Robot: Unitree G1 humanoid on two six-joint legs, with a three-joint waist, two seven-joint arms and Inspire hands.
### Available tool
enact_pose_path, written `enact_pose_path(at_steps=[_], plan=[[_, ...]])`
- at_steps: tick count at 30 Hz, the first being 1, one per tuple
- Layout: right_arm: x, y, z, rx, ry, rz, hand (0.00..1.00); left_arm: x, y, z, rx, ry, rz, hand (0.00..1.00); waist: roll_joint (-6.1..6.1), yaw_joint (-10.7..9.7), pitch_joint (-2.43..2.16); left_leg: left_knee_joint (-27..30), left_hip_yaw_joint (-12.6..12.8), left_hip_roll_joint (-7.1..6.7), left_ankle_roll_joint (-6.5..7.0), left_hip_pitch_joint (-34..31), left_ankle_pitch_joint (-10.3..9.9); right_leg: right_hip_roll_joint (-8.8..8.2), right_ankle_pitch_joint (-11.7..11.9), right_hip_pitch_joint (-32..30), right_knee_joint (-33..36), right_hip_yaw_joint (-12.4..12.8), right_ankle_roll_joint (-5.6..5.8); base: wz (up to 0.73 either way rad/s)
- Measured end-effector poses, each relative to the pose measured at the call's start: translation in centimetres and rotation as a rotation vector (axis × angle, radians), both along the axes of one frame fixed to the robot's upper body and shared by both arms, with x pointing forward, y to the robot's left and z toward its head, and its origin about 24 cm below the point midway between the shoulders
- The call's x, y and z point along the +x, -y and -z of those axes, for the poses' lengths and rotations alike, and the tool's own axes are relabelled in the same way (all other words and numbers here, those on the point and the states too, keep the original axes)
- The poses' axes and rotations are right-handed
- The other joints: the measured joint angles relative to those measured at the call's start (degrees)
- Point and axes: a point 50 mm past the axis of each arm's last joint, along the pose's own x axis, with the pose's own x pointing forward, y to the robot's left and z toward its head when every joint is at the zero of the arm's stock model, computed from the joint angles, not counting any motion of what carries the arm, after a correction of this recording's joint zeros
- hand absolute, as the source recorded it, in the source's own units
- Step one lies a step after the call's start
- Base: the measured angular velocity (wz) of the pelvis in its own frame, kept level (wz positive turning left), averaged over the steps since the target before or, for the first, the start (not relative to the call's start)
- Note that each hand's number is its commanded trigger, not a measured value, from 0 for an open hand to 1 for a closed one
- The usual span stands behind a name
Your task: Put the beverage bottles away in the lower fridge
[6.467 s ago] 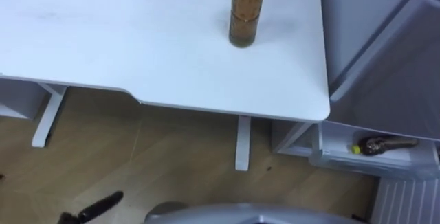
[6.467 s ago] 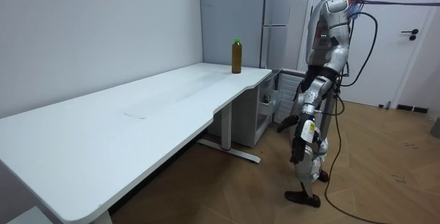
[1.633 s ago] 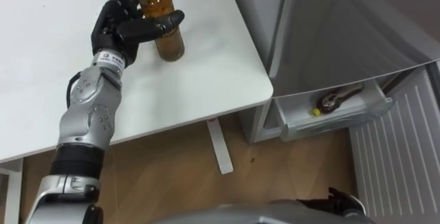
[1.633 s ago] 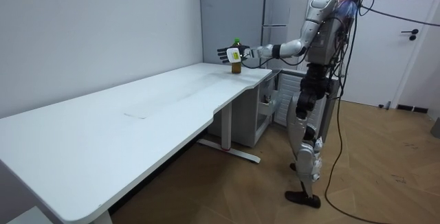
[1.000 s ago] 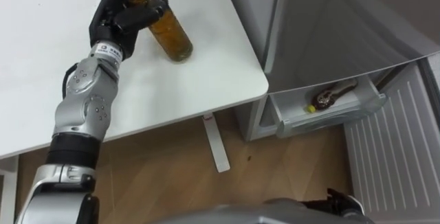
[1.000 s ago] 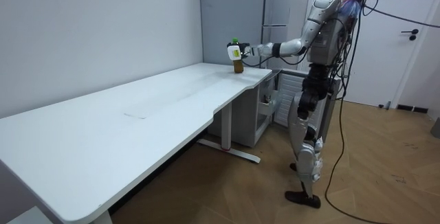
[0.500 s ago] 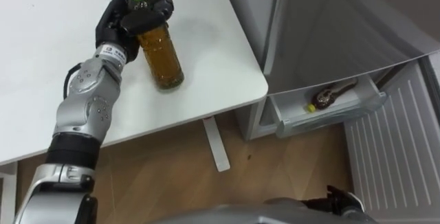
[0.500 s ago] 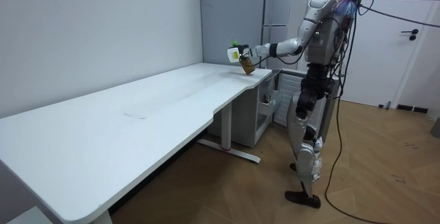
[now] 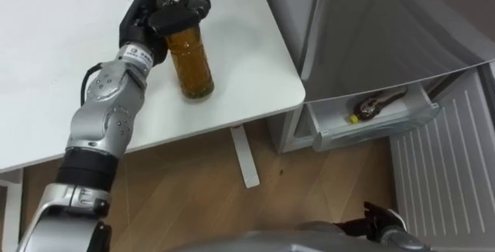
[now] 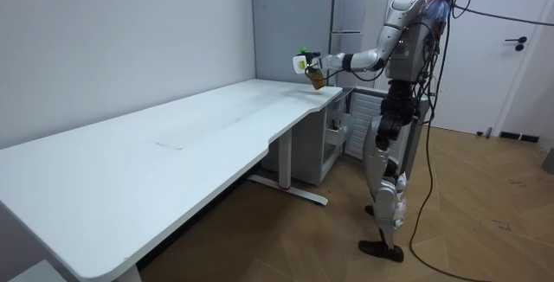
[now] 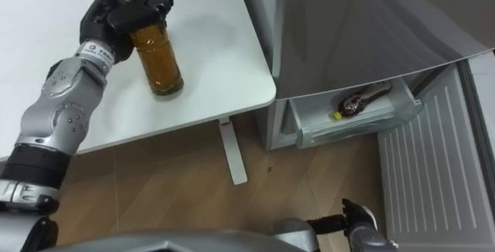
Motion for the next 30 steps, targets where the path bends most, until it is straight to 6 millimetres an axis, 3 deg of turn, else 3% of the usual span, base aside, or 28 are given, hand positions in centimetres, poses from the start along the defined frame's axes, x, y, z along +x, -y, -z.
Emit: enact_pose_path(at_steps=[8,16,22,30], plan=[[1.5,-0.7,-0.4,0.023,0.053,-0.069,0.0,-1.3,2.8,-3.7,-0.083,0.178,0.192,1.0,-0.12,1.0,-0.06,-0.1,-0.1,0.02,0.0,0.2,0.0,-0.12,0.0,0.2,0.1,-0.6,0.0,0.01],[2.9,-2.3,-0.8,0.068,0.097,-0.174,0.0,-1.8,4.5,-3.8,-0.132,0.199,0.317,1.0,-0.13,1.4,-0.13,-0.1,-0.4,-0.09,0.0,0.1,0.0,-0.39,0.0,0.3,0.1,-1.7,0.02,0.02],[4.4,-3.9,-1.5,0.111,0.157,-0.275,0.0,-3.5,7.4,-2.6,-0.165,0.16,0.498,1.0,-0.45,2.4,-0.42,-0.1,-0.4,-0.08,0.0,0.2,0.0,-0.39,0.0,0.3,0.1,-1.7,0.02,0.0],[6.6,-5.1,-3.1,0.177,0.269,-0.351,0.0,-4.3,8.4,-2.3,-0.176,0.161,0.609,1.0,-0.94,2.3,-0.7,0.8,-0.3,-0.08,0.0,0.0,0.0,-0.51,0.0,0.3,0.5,-1.7,0.0,0.0]])
